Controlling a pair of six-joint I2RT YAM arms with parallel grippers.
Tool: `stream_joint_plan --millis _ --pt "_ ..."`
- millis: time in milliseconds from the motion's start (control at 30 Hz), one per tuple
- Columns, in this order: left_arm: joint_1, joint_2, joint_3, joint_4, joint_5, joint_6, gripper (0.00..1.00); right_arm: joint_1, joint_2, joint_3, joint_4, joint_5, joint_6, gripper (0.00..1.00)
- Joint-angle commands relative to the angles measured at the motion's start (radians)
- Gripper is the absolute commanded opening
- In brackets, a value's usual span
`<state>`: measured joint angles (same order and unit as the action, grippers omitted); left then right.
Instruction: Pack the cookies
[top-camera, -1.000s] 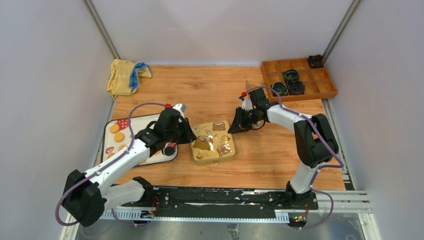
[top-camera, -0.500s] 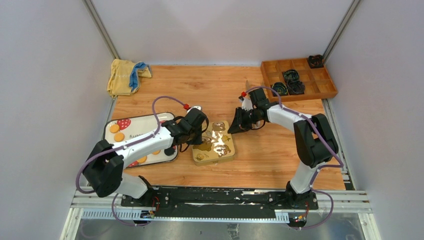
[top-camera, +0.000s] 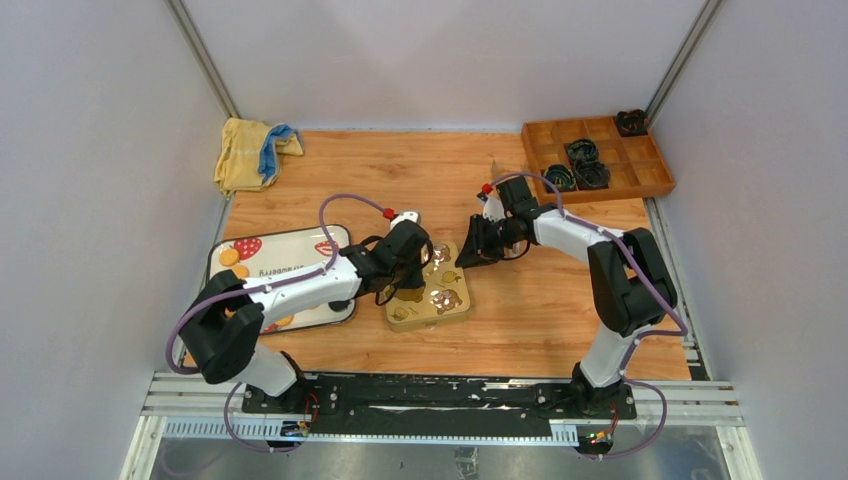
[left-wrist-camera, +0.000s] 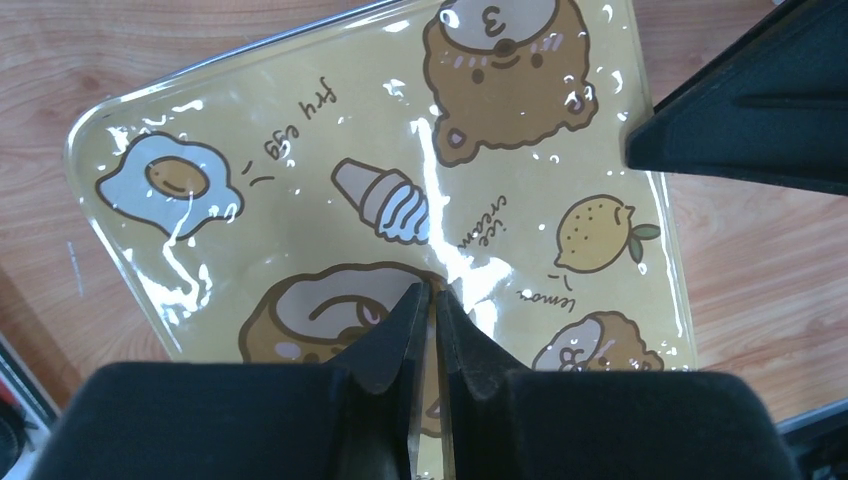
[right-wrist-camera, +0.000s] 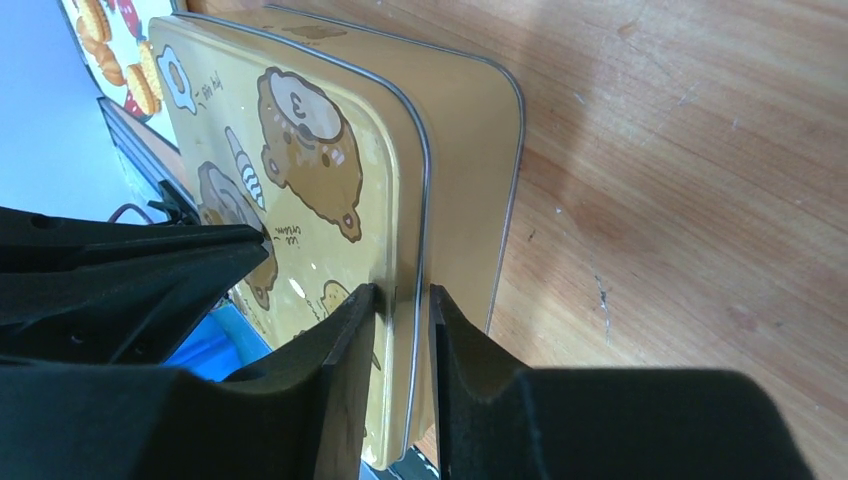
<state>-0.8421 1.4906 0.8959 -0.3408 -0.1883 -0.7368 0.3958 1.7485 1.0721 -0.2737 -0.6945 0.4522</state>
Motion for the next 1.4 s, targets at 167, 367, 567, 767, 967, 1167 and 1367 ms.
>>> stream_joint_plan --millis 167,367,567,767,967,1167,1367 --pt "-0.014 0.164 -0.04 -0.153 0.084 0.023 0.14 0.018 -0.158 -0.003 -0.151 0.365 -0.051 0.38" --pt "-0.014 0.19 -0.012 -0.152 0.082 0.022 0.13 0.018 -0.322 0.001 -0.233 0.578 -0.113 0.43" --pt "-0.014 0.167 0.02 -0.155 0.036 0.028 0.13 0.018 -0.413 -0.02 -0.268 0.632 -0.137 0.43" --pt "-0.014 0.124 0.099 -0.194 -0.05 0.05 0.13 0.018 -0.456 -0.05 -0.266 0.631 -0.146 0.39" --pt "-0.014 -0.031 0.187 -0.263 -0.17 0.059 0.15 0.018 -0.49 -0.07 -0.266 0.621 -0.158 0.22" --pt "-0.013 -0.175 0.244 -0.402 -0.319 0.013 0.2 0.018 -0.449 -0.071 -0.263 0.577 -0.157 0.05" --pt "0.017 -0.249 0.142 -0.549 -0.382 -0.061 0.2 0.024 -0.426 -0.113 -0.228 0.519 -0.138 0.0"
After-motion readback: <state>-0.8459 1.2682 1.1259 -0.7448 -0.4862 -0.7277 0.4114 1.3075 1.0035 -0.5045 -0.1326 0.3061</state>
